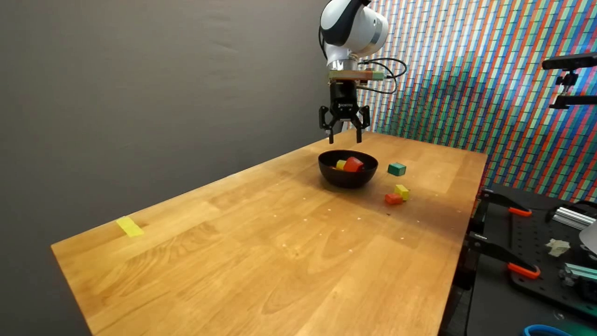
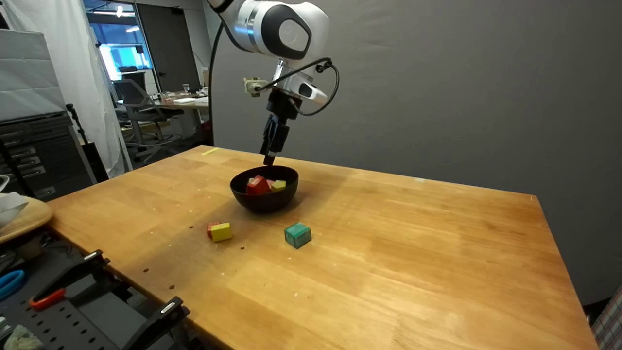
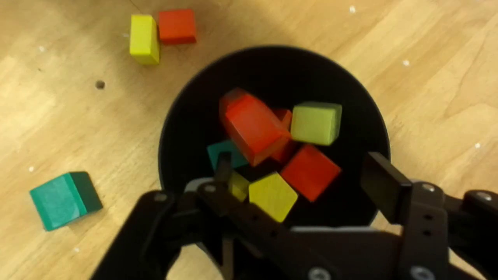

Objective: Pick up all the cube boxes on the table and put them inside the bowl

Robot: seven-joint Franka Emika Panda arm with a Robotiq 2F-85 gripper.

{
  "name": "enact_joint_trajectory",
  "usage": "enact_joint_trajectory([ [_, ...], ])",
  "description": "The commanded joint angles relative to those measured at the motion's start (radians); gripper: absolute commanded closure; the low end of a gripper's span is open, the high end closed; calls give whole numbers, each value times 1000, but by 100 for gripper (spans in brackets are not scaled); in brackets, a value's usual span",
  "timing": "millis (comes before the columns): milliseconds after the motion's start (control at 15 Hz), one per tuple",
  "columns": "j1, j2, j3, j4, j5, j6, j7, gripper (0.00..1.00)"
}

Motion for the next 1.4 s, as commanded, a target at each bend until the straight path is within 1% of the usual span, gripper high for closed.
enact_joint_trajectory([
  [0, 68, -101, -25, -162, -105, 219, 47, 0],
  [67, 88, -141, -30, -235, -140, 291, 69, 0],
  [200, 126, -199, -39, -336, -203, 421, 132, 0],
  [400, 138, -291, -33, -499, -215, 643, 207, 0],
  [467, 113, -180, -9, -355, -196, 525, 165, 0],
  [533, 115, -198, -6, -385, -196, 545, 170, 0],
  [667, 114, -193, -6, -382, -196, 541, 169, 0],
  [733, 109, -181, 4, -367, -242, 496, 71, 0],
  [800, 118, -174, -5, -362, -275, 508, 54, 0],
  [867, 121, -178, -7, -354, -303, 491, 25, 0],
  [1000, 139, -198, -16, -345, -376, 420, -3, 0],
  [1133, 158, -242, -28, -364, -478, 348, -2, 0],
  [1200, 158, -263, -28, -377, -527, 332, -16, 0],
  [1333, 144, -289, -18, -393, -608, 341, -67, 0],
])
